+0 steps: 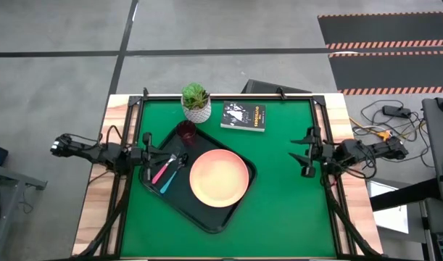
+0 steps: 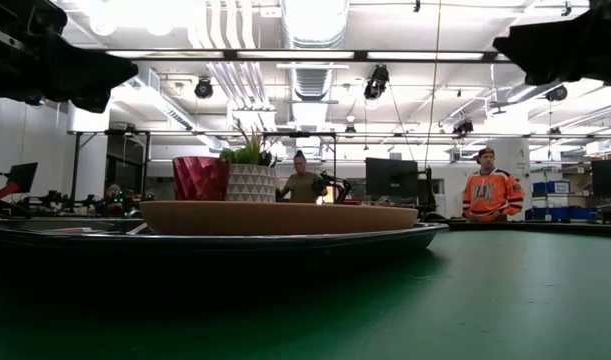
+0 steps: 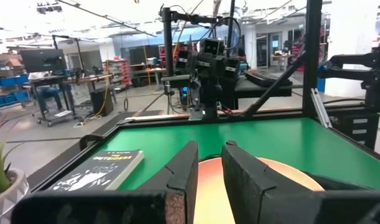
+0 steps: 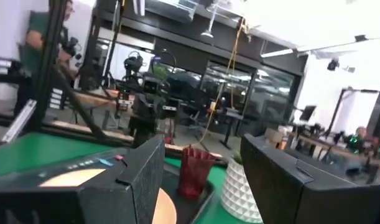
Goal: Pick and place plate/cup/fork/spoon on tray
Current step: Return to Home Position
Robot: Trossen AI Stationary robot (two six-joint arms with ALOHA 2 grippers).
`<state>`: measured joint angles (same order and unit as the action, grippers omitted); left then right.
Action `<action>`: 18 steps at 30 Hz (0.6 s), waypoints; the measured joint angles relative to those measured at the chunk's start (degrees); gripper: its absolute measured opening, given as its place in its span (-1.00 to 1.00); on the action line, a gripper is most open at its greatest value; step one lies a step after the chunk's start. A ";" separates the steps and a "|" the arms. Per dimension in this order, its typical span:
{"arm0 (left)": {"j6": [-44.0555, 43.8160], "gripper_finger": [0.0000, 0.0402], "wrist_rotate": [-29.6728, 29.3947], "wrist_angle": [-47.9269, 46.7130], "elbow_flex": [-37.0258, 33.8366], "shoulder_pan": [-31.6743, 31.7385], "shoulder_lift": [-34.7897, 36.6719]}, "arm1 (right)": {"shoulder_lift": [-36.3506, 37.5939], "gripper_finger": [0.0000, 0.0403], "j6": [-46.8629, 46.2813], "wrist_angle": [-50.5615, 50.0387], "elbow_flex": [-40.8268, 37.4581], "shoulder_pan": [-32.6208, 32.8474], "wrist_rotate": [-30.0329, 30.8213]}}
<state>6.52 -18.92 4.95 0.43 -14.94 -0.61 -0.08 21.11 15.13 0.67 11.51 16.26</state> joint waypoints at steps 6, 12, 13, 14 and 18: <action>-0.03 -0.73 -0.02 0.20 0.00 -0.02 -1.54 | -0.99 0.00 -4.28 -0.38 -0.02 -0.04 0.29; -0.07 -0.73 0.00 0.11 0.00 -0.02 -2.91 | -3.07 0.00 -12.07 -0.39 -0.02 -0.04 0.28; -0.07 -0.73 0.00 0.14 -0.01 -0.02 -3.08 | -3.34 0.00 -12.80 -0.29 -0.02 -0.04 0.26; -0.07 -0.73 0.00 0.16 -0.02 -0.02 -3.30 | -3.49 0.00 -13.55 -0.37 -0.02 -0.04 0.25; -0.07 -0.73 0.02 0.16 -0.02 -0.02 -4.00 | -3.82 0.00 -13.81 -0.39 -0.02 -0.04 0.26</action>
<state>6.46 -18.90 5.11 0.40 -14.96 -4.61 -3.90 7.30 14.74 0.64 11.46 16.51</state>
